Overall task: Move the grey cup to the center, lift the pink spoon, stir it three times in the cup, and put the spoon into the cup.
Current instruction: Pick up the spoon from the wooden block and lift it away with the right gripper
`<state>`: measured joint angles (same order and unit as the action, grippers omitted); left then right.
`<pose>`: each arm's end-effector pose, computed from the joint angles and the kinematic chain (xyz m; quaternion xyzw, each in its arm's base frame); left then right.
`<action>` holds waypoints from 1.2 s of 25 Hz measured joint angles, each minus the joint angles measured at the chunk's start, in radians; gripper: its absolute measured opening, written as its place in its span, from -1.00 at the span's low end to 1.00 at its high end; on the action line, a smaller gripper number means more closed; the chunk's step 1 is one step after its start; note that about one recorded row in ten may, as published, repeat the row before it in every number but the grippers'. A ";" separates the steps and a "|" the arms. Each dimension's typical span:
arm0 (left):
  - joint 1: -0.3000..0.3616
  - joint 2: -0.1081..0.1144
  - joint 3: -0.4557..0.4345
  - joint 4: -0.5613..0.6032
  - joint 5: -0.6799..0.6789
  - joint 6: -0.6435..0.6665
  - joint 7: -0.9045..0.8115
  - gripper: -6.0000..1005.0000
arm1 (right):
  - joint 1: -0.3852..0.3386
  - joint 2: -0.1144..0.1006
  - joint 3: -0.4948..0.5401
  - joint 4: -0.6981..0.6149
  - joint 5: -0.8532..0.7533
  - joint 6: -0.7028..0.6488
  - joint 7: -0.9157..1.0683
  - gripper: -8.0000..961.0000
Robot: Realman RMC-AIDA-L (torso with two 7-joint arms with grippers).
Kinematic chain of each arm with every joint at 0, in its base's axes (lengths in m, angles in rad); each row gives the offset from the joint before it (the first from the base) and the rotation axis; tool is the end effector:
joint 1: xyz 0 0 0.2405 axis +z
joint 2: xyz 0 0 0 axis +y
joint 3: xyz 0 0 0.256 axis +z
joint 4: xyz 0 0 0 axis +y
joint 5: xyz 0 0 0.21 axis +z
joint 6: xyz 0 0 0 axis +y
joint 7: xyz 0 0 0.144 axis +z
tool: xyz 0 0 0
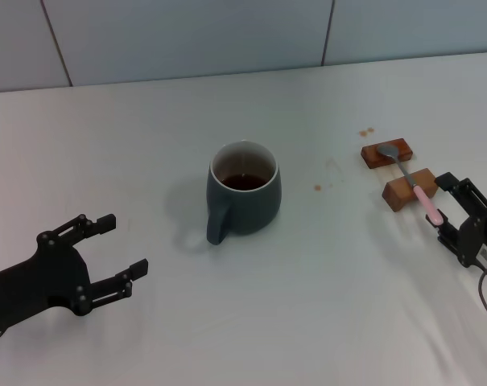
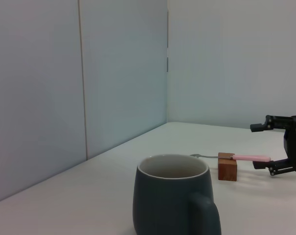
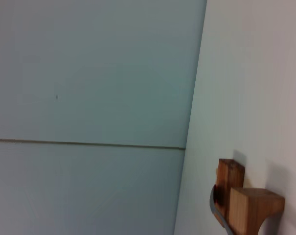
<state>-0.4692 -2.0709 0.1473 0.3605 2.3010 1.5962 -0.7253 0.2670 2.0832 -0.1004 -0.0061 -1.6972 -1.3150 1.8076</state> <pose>-0.3172 0.2770 -0.0197 -0.9274 -0.1153 -0.2666 0.2357 0.3725 0.2428 -0.0319 -0.3962 0.7067 0.5475 0.2096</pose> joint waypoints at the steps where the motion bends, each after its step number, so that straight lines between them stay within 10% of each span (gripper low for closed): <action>1: 0.000 0.000 0.000 0.000 0.000 0.000 0.000 0.67 | 0.000 0.000 -0.001 0.000 0.000 0.000 0.000 0.72; 20: -0.001 0.001 0.014 0.000 0.000 0.002 0.000 0.67 | 0.005 -0.001 -0.003 0.021 0.001 0.035 -0.001 0.37; 30: 0.005 0.002 0.014 0.001 0.000 0.002 0.003 0.67 | 0.003 0.000 -0.005 0.021 0.001 0.040 -0.022 -0.30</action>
<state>-0.4639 -2.0693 0.1611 0.3620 2.3010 1.5984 -0.7226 0.2701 2.0834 -0.1050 0.0147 -1.6965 -1.2754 1.7858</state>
